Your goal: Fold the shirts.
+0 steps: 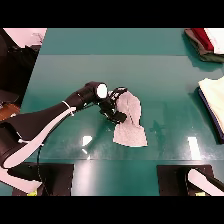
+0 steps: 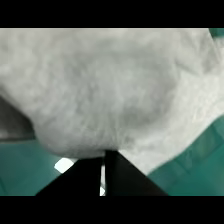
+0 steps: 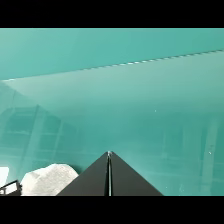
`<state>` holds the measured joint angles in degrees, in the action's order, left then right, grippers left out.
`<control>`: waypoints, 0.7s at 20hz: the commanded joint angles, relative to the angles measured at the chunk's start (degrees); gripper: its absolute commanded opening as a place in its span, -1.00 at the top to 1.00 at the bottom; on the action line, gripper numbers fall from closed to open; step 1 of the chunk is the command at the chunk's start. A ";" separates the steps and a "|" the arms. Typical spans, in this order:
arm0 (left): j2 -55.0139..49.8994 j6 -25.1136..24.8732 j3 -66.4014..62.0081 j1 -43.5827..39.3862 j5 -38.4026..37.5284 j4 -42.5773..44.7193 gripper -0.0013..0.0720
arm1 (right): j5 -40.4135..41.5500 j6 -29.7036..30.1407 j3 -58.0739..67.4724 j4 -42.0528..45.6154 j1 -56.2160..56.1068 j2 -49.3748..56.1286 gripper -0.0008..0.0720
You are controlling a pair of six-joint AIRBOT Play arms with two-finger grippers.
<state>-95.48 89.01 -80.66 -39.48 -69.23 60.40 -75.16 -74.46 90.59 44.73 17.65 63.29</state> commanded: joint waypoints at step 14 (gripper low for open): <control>29.27 -3.91 -16.35 20.83 -18.01 19.58 0.90 | -1.97 -0.02 0.00 0.02 -29.09 19.28 -0.40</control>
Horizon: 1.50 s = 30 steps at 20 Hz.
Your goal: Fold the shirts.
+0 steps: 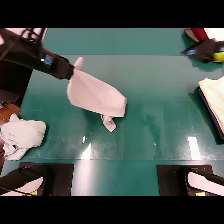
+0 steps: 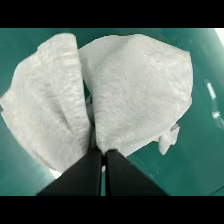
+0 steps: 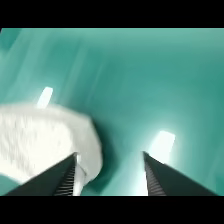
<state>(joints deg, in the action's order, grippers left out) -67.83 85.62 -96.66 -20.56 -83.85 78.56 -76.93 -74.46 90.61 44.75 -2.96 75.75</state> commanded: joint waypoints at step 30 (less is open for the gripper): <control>1.97 -0.33 -21.20 1.90 -0.42 -1.38 0.90 | 2.67 -1.18 14.45 12.61 -16.02 6.19 0.94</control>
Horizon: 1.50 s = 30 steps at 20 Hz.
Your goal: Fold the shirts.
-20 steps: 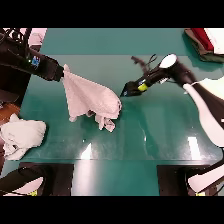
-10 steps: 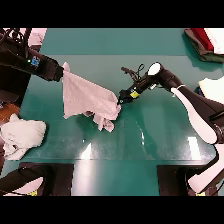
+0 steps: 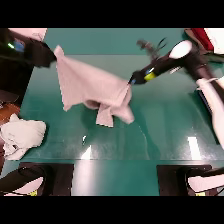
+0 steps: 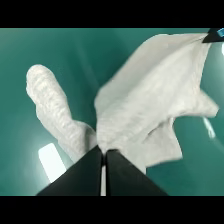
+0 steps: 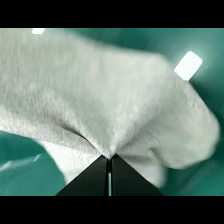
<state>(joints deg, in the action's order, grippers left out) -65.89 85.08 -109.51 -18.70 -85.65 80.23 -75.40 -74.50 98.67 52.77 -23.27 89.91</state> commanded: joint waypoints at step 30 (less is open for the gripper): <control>-16.83 -5.84 31.17 0.04 21.73 -5.99 0.90 | -16.85 -10.34 13.60 17.42 8.92 9.55 0.94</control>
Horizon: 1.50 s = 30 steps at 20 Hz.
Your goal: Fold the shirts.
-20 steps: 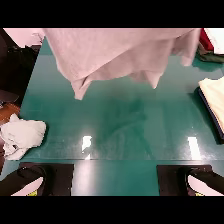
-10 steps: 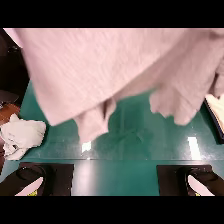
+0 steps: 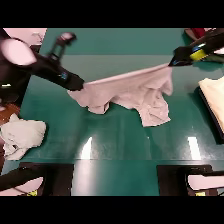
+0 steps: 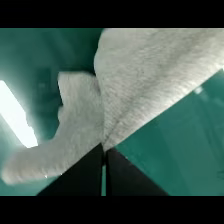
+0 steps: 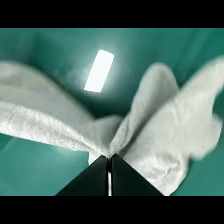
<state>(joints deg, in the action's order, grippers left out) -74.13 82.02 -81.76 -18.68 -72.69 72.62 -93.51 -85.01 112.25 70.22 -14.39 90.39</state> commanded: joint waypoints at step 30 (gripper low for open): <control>-3.50 -3.13 28.89 14.88 17.90 -22.64 -0.18 | 3.04 8.22 -14.43 -13.49 12.79 -3.54 -0.14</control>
<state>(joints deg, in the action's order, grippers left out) -81.23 82.78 -64.84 -4.32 -61.14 61.89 -92.36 -77.58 104.01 58.83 -2.90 91.05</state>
